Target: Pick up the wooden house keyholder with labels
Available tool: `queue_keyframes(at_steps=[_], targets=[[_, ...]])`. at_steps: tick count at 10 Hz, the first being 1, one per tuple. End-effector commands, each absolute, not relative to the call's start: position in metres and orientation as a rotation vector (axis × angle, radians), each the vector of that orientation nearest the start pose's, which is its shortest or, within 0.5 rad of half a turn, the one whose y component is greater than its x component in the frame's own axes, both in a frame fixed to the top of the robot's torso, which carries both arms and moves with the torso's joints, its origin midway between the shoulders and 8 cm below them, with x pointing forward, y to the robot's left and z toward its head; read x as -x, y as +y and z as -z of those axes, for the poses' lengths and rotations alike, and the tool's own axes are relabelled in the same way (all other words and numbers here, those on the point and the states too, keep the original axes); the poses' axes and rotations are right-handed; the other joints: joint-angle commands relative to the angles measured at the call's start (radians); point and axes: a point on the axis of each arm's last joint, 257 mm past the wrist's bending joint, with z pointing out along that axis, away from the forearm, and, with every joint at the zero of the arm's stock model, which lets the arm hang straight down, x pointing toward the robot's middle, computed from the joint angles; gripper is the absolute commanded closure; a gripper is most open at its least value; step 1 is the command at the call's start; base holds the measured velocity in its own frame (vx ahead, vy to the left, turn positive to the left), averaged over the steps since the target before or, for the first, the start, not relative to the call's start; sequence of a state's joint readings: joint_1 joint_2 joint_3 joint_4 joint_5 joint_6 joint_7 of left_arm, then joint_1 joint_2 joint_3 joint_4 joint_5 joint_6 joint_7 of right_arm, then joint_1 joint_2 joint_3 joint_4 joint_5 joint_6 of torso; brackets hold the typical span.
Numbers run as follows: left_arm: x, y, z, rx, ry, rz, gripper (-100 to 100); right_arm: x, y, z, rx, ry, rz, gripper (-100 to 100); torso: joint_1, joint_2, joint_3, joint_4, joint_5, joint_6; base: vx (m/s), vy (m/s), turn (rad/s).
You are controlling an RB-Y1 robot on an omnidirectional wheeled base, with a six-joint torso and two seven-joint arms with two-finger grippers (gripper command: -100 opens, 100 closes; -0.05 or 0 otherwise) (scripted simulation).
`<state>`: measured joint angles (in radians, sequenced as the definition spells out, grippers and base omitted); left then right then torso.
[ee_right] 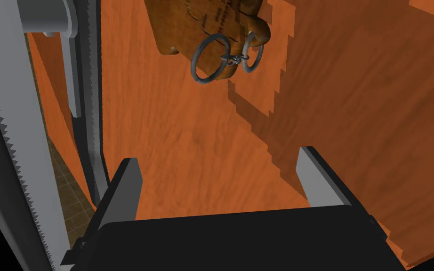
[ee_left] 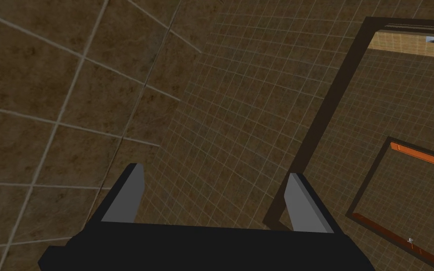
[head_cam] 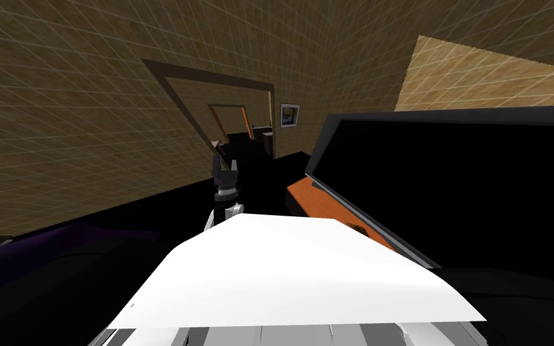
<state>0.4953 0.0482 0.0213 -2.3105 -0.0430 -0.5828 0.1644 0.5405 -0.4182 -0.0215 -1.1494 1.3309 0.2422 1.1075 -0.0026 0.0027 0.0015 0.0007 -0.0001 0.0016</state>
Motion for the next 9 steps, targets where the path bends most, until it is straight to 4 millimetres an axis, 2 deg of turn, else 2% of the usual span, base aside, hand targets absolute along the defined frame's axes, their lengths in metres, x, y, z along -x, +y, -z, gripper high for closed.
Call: queue_keyframes(at_steps=[1,5,8,9], targets=[[-0.323,0.269,-0.054,0.554,0.564,1.442,0,-0.127,-0.565,0.532,1.257,2.397,1.184,-100,0.0,0.0,0.0,0.0,0.0,0.0,-0.012,-0.014,0.048],[-0.323,0.269,-0.054,0.554,0.564,1.442,0,-0.088,-0.599,0.531,1.474,2.416,1.317,-100,0.001,0.0,0.0,0.0,0.0,0.0,-0.002,-0.014,0.09],[-0.323,0.269,-0.054,0.554,0.564,1.442,0,-0.085,-0.601,0.531,1.481,2.419,1.324,-100,0.002,0.0,0.0,0.0,0.0,0.0,-0.004,-0.004,0.014],[-0.323,0.269,-0.054,0.554,0.564,1.442,0,-0.084,-0.601,0.53,1.49,2.418,1.327,0,0.002,0.0,0.0,0.0,0.0,0.0,0.0,0.0,0.0]])
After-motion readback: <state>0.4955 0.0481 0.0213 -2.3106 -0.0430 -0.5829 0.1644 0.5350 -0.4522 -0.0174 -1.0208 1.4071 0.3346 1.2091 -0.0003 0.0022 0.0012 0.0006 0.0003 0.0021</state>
